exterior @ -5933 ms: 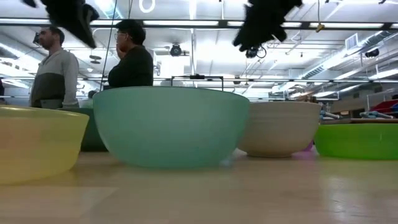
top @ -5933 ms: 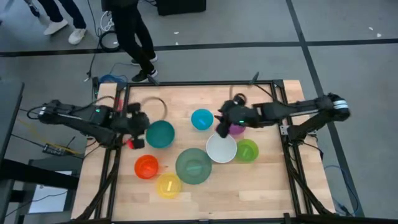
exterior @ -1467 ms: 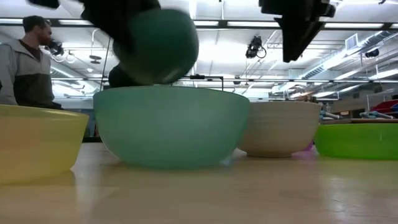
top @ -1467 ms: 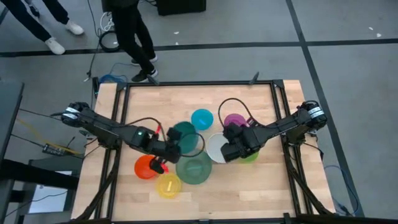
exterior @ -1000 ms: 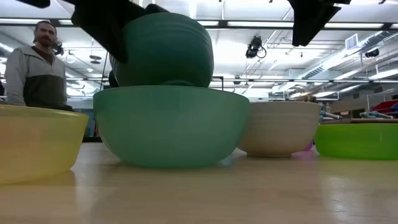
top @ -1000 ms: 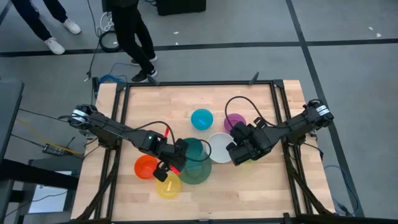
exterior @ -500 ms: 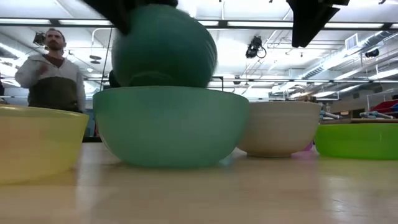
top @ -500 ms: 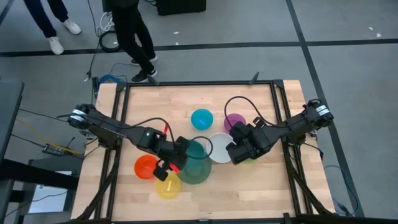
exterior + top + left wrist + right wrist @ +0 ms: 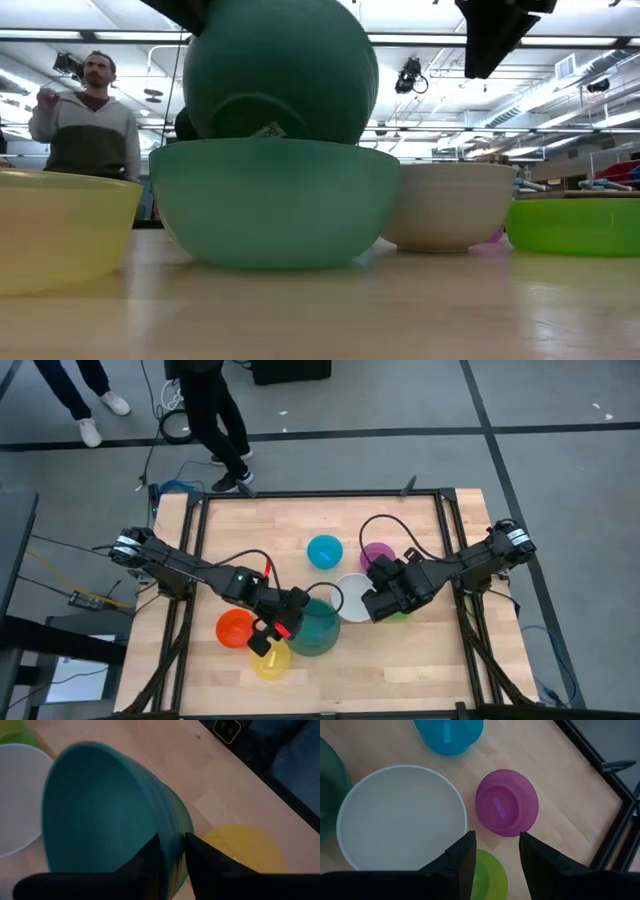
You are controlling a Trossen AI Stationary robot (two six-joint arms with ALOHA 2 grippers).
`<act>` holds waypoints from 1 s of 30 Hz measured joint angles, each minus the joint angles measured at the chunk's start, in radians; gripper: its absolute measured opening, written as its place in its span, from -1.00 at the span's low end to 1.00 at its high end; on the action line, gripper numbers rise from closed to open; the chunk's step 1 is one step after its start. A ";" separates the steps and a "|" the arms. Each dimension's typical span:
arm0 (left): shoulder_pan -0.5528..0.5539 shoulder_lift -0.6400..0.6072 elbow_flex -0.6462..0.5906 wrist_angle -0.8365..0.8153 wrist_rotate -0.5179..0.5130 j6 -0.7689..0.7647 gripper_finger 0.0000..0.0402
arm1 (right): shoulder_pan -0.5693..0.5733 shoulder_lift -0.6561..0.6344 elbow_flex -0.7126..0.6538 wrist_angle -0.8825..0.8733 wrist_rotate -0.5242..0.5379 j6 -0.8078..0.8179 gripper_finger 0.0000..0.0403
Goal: Nest bowls inside each other
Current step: Stack the dark green bowl on top of the green bowl, then stack the white bowl on top of the dark green bowl
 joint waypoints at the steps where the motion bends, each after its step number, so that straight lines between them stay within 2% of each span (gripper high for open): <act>1: 0.000 0.000 0.000 0.000 -0.001 0.000 -0.59 | -0.002 0.000 0.000 0.002 0.000 -0.002 -0.32; 7: 0.000 0.000 0.000 -0.002 -0.012 -0.007 -0.54 | -0.012 0.000 0.000 0.012 0.000 -0.030 -0.32; 12: 0.000 0.000 0.000 0.000 -0.067 -0.006 -0.35 | -0.012 0.000 0.000 0.030 -0.001 -0.038 -0.32; 17: 0.000 0.000 0.000 0.000 -0.077 -0.006 -0.13 | -0.012 0.000 0.000 0.033 -0.002 -0.040 -0.32; 22: 0.001 -0.003 0.005 -0.043 -0.122 0.018 -0.07 | -0.012 0.000 0.000 0.038 -0.006 -0.049 -0.32; 24: 0.006 -0.005 0.030 -0.075 -0.155 0.017 -0.06 | -0.011 0.000 -0.009 0.087 -0.044 -0.070 -0.32; 30: 0.008 -0.079 0.087 -0.135 -0.302 -0.009 -0.06 | -0.018 0.003 -0.120 0.372 -0.309 -0.210 -0.32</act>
